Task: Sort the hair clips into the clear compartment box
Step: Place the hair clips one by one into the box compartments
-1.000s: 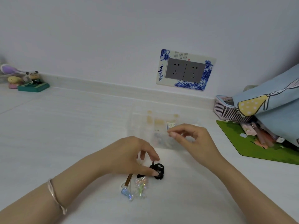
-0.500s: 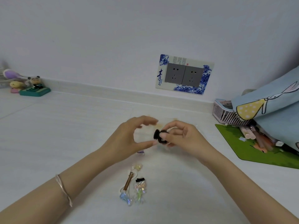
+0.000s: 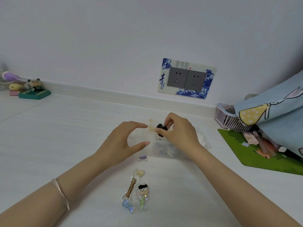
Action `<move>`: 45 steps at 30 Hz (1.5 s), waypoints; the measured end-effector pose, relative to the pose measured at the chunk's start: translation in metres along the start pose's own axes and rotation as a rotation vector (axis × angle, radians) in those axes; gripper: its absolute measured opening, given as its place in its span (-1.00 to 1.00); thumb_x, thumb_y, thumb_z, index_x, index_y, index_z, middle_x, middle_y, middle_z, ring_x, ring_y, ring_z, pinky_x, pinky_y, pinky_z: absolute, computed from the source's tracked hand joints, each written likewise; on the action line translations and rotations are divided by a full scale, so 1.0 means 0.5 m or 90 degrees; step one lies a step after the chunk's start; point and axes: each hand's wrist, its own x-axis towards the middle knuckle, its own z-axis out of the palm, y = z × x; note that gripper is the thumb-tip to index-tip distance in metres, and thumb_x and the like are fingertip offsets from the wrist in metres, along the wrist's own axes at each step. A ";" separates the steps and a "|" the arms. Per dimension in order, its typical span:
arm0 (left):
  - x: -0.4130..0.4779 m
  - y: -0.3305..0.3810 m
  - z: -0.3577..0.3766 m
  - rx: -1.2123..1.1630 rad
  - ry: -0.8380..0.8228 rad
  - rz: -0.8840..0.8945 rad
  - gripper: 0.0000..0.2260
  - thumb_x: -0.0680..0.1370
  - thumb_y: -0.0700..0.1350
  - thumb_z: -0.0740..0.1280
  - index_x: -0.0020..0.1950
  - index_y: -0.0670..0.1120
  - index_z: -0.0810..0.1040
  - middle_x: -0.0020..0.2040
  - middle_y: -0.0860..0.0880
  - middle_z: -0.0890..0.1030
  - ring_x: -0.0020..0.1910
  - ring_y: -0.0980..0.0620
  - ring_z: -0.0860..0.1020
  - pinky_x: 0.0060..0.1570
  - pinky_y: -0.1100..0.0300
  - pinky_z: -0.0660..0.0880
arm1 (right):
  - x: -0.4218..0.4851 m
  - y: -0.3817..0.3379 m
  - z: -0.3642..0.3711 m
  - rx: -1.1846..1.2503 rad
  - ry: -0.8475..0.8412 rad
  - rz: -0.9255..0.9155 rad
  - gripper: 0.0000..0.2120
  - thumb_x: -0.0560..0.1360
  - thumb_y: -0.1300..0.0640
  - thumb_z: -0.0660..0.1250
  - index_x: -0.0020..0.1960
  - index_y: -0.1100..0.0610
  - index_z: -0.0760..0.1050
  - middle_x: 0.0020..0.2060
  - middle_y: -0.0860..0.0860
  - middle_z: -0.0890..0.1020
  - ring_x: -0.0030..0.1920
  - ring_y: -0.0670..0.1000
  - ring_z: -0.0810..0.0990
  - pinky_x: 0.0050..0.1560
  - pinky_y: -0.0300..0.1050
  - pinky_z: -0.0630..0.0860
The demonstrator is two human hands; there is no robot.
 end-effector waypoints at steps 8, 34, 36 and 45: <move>-0.001 -0.005 0.008 0.013 -0.049 -0.001 -0.61 0.43 0.16 0.37 0.23 0.15 0.49 0.21 0.29 0.45 0.22 0.33 0.37 0.16 0.49 0.24 | -0.022 0.022 -0.013 0.049 -0.092 -0.107 -0.86 0.45 -0.11 0.35 -0.20 -0.11 0.63 -0.15 -0.26 0.58 0.03 -0.09 0.49 0.13 -0.09 0.34; -0.068 0.022 -0.076 -0.048 -0.353 -0.061 -0.74 0.29 0.25 0.47 -0.08 0.24 0.59 -0.05 0.26 0.60 -0.16 0.17 0.55 -0.17 0.22 0.54 | -0.199 -0.009 0.013 0.171 -0.351 -0.166 -0.75 0.30 -0.16 0.49 -0.07 -0.13 0.58 -0.11 -0.25 0.55 -0.08 -0.18 0.47 -0.09 -0.46 0.32; -0.068 0.022 -0.074 -0.018 -0.367 -0.074 -0.76 0.29 0.25 0.47 -0.10 0.24 0.59 -0.12 0.25 0.60 -0.23 0.21 0.54 -0.27 0.31 0.49 | -0.194 0.001 0.008 0.165 -0.331 -0.149 -0.78 0.30 -0.15 0.49 -0.10 -0.13 0.57 -0.12 -0.24 0.57 -0.10 -0.19 0.47 -0.11 -0.45 0.32; -0.067 0.029 -0.043 -0.030 -0.353 -0.135 -0.93 0.37 0.01 0.46 -0.24 0.05 0.61 -0.33 0.08 0.67 -0.39 0.20 0.53 -0.31 0.32 0.45 | -0.188 0.012 0.001 0.192 -0.282 -0.133 -0.76 0.31 -0.21 0.44 -0.10 -0.14 0.58 -0.11 -0.30 0.57 -0.09 -0.19 0.49 -0.09 -0.45 0.33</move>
